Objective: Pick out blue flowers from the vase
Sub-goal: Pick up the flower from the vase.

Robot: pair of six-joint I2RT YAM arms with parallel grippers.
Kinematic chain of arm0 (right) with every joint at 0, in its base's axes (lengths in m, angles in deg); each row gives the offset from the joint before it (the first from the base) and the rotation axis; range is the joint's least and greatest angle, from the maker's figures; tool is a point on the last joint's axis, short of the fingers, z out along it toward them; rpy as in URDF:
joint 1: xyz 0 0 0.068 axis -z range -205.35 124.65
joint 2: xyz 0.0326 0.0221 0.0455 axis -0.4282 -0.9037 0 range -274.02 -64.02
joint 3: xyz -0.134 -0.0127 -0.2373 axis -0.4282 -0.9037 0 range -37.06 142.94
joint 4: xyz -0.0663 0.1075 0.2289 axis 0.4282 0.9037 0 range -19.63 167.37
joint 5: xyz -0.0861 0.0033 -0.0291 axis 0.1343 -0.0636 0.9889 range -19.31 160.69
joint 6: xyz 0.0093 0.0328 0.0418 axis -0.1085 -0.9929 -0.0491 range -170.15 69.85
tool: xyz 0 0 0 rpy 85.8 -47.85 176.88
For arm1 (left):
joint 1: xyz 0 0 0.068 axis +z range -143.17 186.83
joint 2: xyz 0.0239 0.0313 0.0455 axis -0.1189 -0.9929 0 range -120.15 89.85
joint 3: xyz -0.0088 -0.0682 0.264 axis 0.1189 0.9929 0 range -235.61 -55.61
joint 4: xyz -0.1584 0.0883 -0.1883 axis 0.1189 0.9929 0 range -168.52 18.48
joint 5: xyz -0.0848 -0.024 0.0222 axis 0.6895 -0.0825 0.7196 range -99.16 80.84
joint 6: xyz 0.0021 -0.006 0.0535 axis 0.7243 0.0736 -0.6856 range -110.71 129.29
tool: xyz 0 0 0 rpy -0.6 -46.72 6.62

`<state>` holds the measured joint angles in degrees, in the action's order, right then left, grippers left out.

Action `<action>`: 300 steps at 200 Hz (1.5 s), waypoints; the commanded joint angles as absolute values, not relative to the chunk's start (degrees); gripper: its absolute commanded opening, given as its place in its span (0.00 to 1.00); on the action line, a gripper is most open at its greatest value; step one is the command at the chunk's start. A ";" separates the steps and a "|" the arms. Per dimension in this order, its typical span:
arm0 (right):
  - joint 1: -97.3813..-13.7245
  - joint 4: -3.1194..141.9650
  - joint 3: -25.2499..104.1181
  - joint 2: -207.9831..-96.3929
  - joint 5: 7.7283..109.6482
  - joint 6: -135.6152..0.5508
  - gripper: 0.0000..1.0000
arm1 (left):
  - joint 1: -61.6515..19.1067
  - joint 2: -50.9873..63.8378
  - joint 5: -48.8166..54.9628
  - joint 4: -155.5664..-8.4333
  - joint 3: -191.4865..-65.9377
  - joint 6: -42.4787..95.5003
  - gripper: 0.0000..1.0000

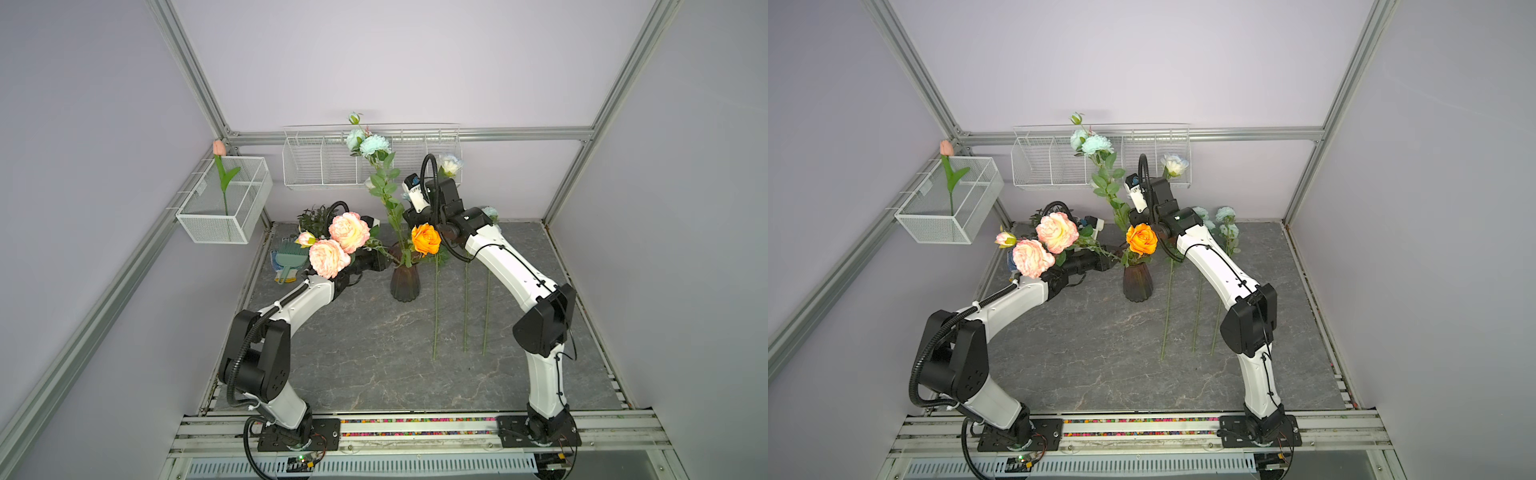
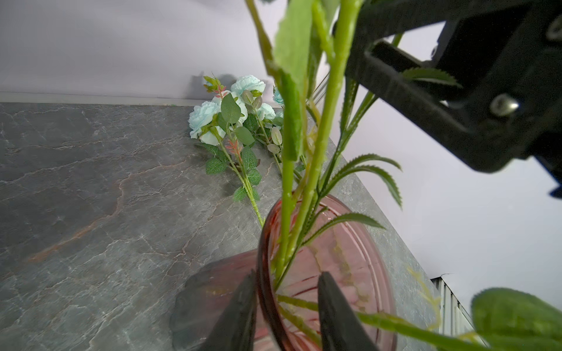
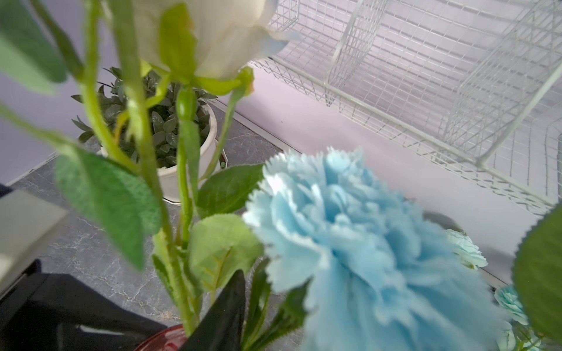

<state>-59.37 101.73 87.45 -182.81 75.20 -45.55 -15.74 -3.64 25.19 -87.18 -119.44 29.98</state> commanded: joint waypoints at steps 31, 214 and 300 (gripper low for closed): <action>-59.60 100.37 88.02 -183.06 74.84 -46.89 0.27 | -16.01 -2.77 24.92 -86.23 -118.27 28.98 0.36; -57.74 89.83 78.14 -163.54 67.46 -48.77 0.20 | -15.93 -2.47 24.51 -86.56 -117.57 29.24 0.36; -51.60 95.81 80.11 -149.73 70.69 -47.34 0.20 | -15.92 -3.27 24.73 -86.89 -118.10 29.18 0.36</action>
<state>-53.32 93.47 78.88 -153.98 68.75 -48.41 -15.74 -3.42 25.15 -87.71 -118.98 29.87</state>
